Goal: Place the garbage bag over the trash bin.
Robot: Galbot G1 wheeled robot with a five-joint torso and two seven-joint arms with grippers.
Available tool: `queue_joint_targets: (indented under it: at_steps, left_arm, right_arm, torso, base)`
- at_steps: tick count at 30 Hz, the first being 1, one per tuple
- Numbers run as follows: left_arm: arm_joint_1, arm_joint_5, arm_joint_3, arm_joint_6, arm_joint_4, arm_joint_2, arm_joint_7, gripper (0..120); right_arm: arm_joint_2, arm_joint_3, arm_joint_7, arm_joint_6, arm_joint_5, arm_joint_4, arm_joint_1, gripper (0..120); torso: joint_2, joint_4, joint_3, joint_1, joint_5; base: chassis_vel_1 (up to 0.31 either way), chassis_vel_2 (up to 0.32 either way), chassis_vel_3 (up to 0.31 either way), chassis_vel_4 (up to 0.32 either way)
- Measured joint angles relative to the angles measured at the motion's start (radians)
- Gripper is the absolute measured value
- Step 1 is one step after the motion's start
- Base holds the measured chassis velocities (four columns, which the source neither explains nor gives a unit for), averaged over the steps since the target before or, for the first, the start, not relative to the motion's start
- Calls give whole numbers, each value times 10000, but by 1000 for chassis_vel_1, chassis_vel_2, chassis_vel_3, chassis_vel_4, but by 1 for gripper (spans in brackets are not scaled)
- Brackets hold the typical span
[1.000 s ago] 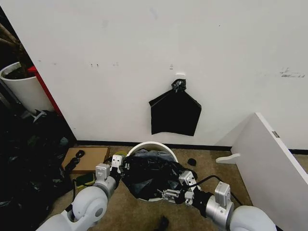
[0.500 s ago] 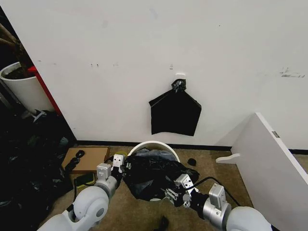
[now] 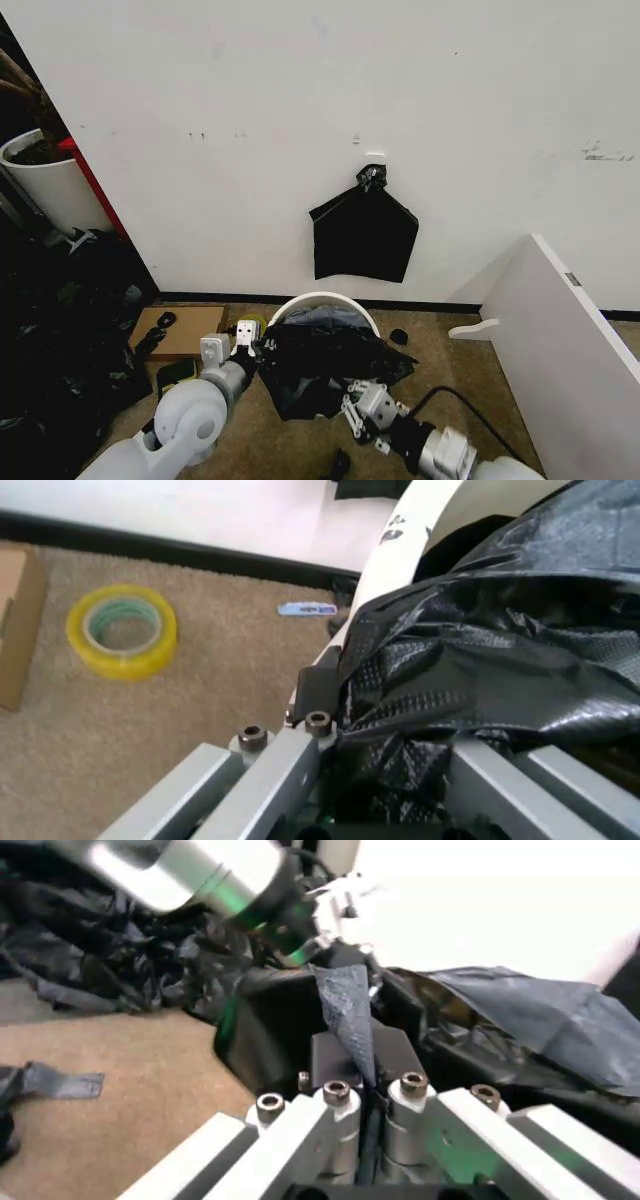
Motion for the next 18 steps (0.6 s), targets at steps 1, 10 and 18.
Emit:
queue_joint_targets:
  at_steps: [1,10,18]
  left_arm:
    - [0,0,0,0,0,0,0,1]
    - [-629,-2206,-62,706,-330,-47,-1327,1]
    - [-1075,-2489,-100,685,147,-86,-1664,1]
  right_arm:
    - [0,0,0,0,0,0,0,0]
    - [-167,-34,-191,1745,-1552,-1578,125,0]
    - [-169,3,-364,2140,-1958,-1781,101,0]
  torso:
    - [0,0,0,0,0]
    - [0,1,1,0,2]
    - [0,-1,0,0,-4]
  base:
    - [0,0,0,0]
    - [0,0,0,0]
    - [0,0,0,0]
